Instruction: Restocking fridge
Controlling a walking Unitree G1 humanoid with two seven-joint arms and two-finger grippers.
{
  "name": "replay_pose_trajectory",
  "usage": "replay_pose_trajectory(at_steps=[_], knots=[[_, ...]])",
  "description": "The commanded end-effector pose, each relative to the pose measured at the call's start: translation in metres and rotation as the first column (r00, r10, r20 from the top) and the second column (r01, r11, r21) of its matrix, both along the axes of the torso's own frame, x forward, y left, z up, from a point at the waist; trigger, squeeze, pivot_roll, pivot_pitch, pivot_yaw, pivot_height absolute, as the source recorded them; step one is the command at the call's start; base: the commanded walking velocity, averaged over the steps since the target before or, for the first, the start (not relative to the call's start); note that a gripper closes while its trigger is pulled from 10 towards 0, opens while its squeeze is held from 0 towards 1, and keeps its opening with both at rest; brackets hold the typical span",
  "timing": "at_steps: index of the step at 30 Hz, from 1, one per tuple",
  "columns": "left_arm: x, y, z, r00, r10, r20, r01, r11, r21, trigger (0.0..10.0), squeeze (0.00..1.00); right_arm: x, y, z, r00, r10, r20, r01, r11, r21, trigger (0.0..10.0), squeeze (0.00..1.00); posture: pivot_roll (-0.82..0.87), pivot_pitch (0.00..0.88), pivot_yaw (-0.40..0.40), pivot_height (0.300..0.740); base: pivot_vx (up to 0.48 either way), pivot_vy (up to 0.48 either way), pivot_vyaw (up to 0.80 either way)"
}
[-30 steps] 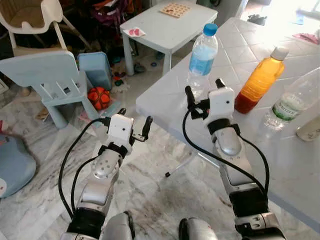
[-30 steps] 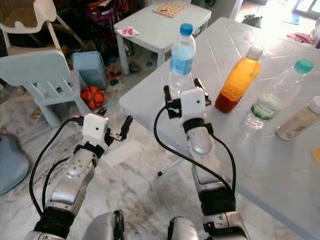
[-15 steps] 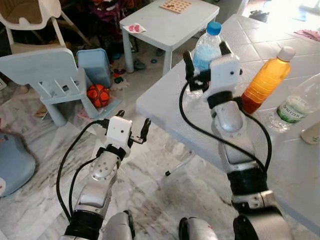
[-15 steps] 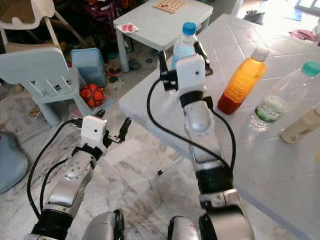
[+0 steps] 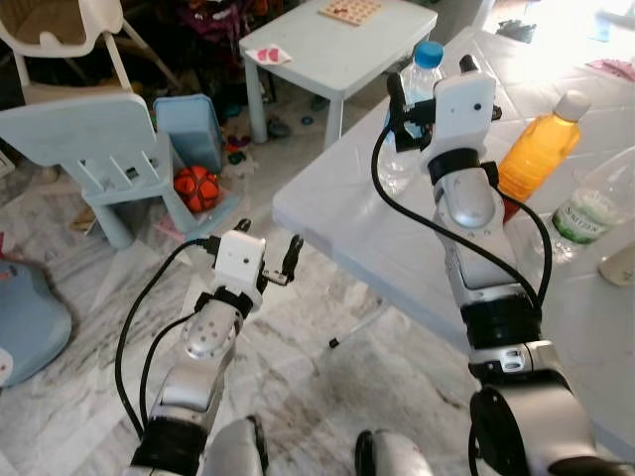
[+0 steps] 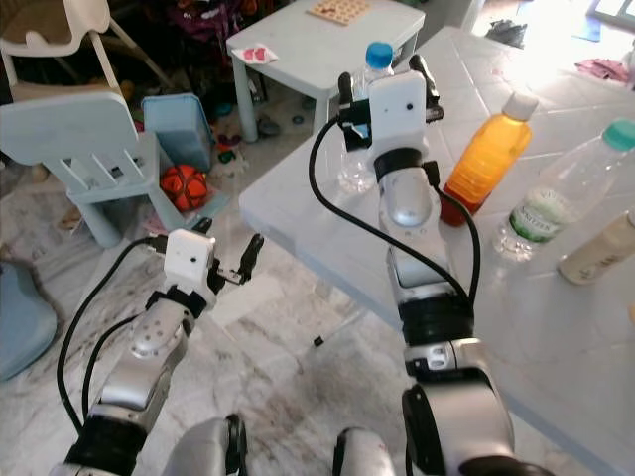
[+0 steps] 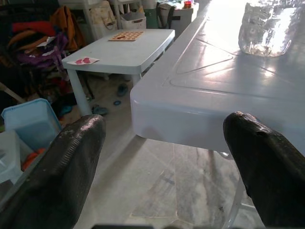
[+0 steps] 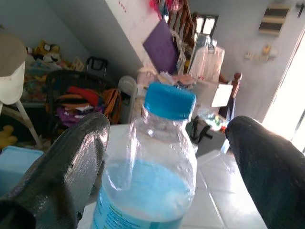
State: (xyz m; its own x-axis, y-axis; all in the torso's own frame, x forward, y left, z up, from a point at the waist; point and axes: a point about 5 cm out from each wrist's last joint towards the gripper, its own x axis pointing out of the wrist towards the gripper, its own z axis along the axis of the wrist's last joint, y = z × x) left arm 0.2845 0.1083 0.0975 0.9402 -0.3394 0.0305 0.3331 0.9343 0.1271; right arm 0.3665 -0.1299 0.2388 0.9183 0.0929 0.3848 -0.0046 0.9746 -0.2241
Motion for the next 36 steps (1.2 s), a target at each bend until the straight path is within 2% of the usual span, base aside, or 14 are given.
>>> replay_pose_trajectory(at_steps=[1,2,3,4,7,8,11,12,22,24,26,28,33,36], knots=[[0.0,0.0,0.0,1.0,-0.004,-0.004,0.004,1.0,0.02,10.0,0.0,0.006,-0.003,0.013,1.0,0.011,0.007,-0.011,0.999,0.031,9.9,0.0,0.07,0.131,-0.006,0.74,0.0,0.0,0.0],[0.0,0.0,0.0,1.0,-0.004,-0.004,0.004,1.0,0.022,10.0,0.0,0.007,-0.002,0.014,1.0,0.016,0.004,-0.016,0.999,0.03,9.9,0.0,0.07,0.132,-0.006,0.74,0.0,0.0,0.0],[0.0,0.001,0.0,1.0,-0.004,-0.004,0.004,1.0,0.024,10.0,0.0,0.009,-0.003,0.016,1.0,0.021,0.002,-0.021,0.999,0.031,4.4,0.0,0.07,0.134,-0.005,0.74,0.0,0.0,0.0],[-0.001,0.001,0.0,1.0,-0.005,-0.005,0.005,1.0,0.028,10.0,0.0,0.012,-0.003,0.018,0.999,0.03,-0.011,-0.029,0.999,0.04,0.2,0.0,0.07,0.138,-0.004,0.74,0.0,0.0,0.0],[-0.001,0.003,0.0,1.0,-0.004,-0.009,0.004,0.999,0.036,10.0,0.0,0.017,-0.002,0.022,0.998,0.052,-0.027,-0.051,0.997,0.061,0.0,0.0,0.07,0.143,0.0,0.74,0.0,0.0,0.0],[-0.002,0.004,-0.001,1.0,-0.004,-0.01,0.004,0.999,0.039,10.0,0.0,0.019,0.0,0.025,0.998,0.064,-0.024,-0.063,0.996,0.056,0.7,0.0,0.07,0.146,0.002,0.74,0.0,0.0,0.0],[-0.003,0.006,-0.001,1.0,-0.005,-0.013,0.006,0.999,0.044,10.0,0.0,0.024,0.003,0.031,0.996,0.087,-0.027,-0.086,0.995,0.048,0.9,0.0,0.08,0.151,0.005,0.74,0.0,0.0,0.0],[-0.004,0.007,-0.001,1.0,-0.006,-0.015,0.007,0.999,0.048,10.0,0.0,0.027,0.005,0.032,0.994,0.098,-0.045,-0.095,0.993,0.065,1.6,0.0,0.08,0.154,0.005,0.74,0.0,0.0,0.0],[-0.007,0.009,-0.003,1.0,-0.008,-0.024,0.009,0.998,0.063,10.0,0.0,0.036,0.009,0.039,0.988,0.117,-0.102,-0.107,0.989,0.098,1.6,0.0,0.09,0.168,0.008,0.74,0.0,0.0,0.0],[-0.007,0.009,-0.003,1.0,-0.009,-0.025,0.01,0.998,0.067,10.0,0.0,0.038,0.007,0.04,0.986,0.114,-0.12,-0.103,0.99,0.097,2.2,0.0,0.09,0.17,0.009,0.74,0.0,0.0,0.0],[-0.007,0.01,-0.003,1.0,-0.008,-0.028,0.01,0.997,0.072,10.0,0.0,0.04,0.002,0.041,0.982,0.1,-0.157,-0.083,0.99,0.113,2.1,0.0,0.09,0.17,0.009,0.74,0.0,0.0,0.0],[-0.007,0.01,-0.003,1.0,-0.007,-0.029,0.009,0.997,0.074,10.0,0.0,0.041,-0.001,0.041,0.981,0.095,-0.168,-0.076,0.99,0.121,1.8,0.0,0.08,0.17,0.008,0.74,0.0,0.0,0.0],[-0.006,0.009,-0.003,1.0,-0.008,-0.03,0.01,0.997,0.076,10.0,0.0,0.041,-0.007,0.04,0.981,0.074,-0.179,-0.055,0.992,0.11,1.9,0.0,0.08,0.169,0.009,0.74,0.0,0.0,0.0],[-0.006,0.008,-0.003,0.999,-0.009,-0.031,0.012,0.997,0.078,10.0,0.0,0.042,-0.012,0.038,0.979,0.06,-0.195,-0.038,0.993,0.113,1.6,0.0,0.07,0.168,0.009,0.74,0.0,0.0,0.0]])
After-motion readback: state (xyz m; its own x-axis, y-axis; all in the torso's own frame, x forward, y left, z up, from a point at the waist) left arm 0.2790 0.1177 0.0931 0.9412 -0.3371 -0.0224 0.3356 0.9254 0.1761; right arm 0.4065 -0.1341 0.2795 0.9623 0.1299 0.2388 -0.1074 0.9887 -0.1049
